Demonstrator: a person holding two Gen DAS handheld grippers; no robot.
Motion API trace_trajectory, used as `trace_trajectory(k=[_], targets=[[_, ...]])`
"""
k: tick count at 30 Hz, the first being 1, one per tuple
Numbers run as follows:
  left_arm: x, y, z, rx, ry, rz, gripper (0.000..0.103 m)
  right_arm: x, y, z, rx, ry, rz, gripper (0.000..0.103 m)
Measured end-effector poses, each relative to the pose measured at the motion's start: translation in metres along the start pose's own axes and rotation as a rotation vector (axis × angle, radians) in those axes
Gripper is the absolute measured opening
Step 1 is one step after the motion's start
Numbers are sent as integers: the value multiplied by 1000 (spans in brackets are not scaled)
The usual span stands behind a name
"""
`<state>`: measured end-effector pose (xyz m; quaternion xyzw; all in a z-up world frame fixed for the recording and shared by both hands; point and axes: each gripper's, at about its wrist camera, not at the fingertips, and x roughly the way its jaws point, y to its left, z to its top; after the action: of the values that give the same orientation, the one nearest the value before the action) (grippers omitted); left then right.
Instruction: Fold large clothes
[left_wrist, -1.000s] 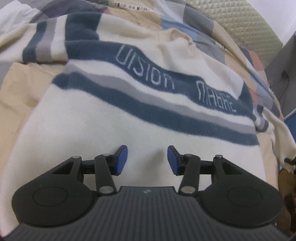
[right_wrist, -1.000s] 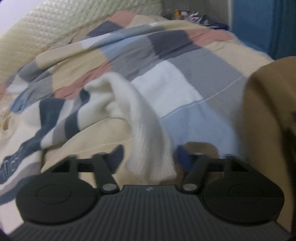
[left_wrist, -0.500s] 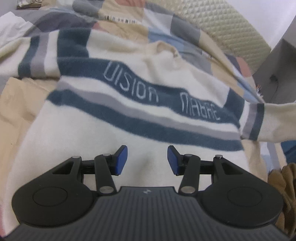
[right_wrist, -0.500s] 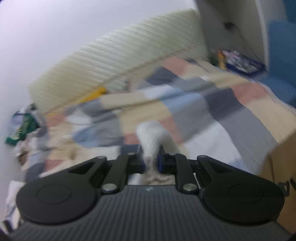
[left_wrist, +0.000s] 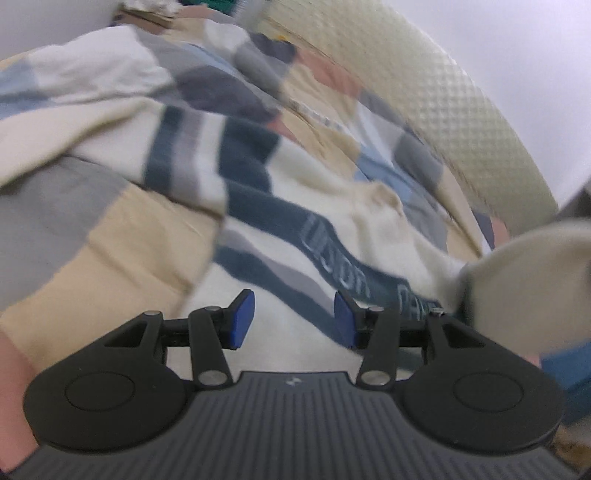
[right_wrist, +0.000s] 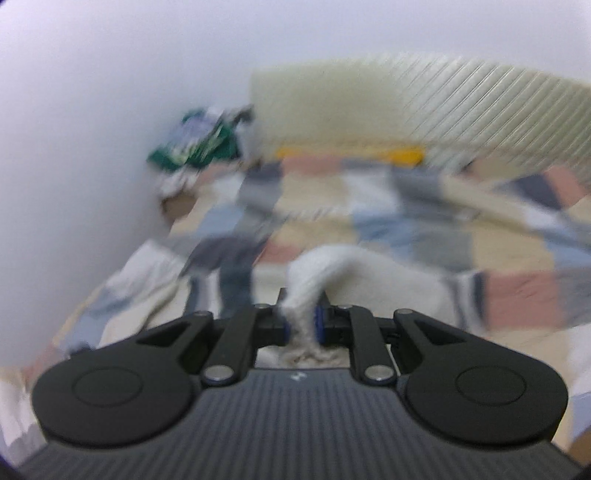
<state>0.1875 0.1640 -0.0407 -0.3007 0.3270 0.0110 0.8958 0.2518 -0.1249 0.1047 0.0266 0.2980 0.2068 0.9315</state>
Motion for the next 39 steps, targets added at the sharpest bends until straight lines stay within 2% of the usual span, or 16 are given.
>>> trace_trajectory(k=[3,7,10,13,16,17,18,19,24,27,35,39], targets=[[-4,10,3,-5,-5,-6,54,49,22,-31,28,59,15,16],[2,6,-2,36,13,0,54,100,19,-73,108,128,24,18],[10,2,-5,51,31,-10,54,123,14,-102,173,175,54,18],[14,-4,-9,74,35,-16,54,129,12,-119,170,199,84,20],[14,-11,-11,94,28,-28,54,126,4,-122,177,218,125,39],[13,-13,-11,103,27,-34,54,121,1,-123,177,215,134,54],[12,-16,-13,113,24,-41,54,116,-3,-121,177,209,143,65],[11,-19,-14,121,22,-49,54,109,-7,-121,178,201,154,67],[12,-39,-26,187,37,-91,54,85,-37,-125,201,160,179,66],[19,-53,-39,254,60,-76,54,79,-57,-132,161,119,94,66],[52,-71,-62,372,120,29,53,97,-99,-147,203,82,19,65],[68,-78,-68,425,129,88,53,112,-104,-148,194,60,-14,56]])
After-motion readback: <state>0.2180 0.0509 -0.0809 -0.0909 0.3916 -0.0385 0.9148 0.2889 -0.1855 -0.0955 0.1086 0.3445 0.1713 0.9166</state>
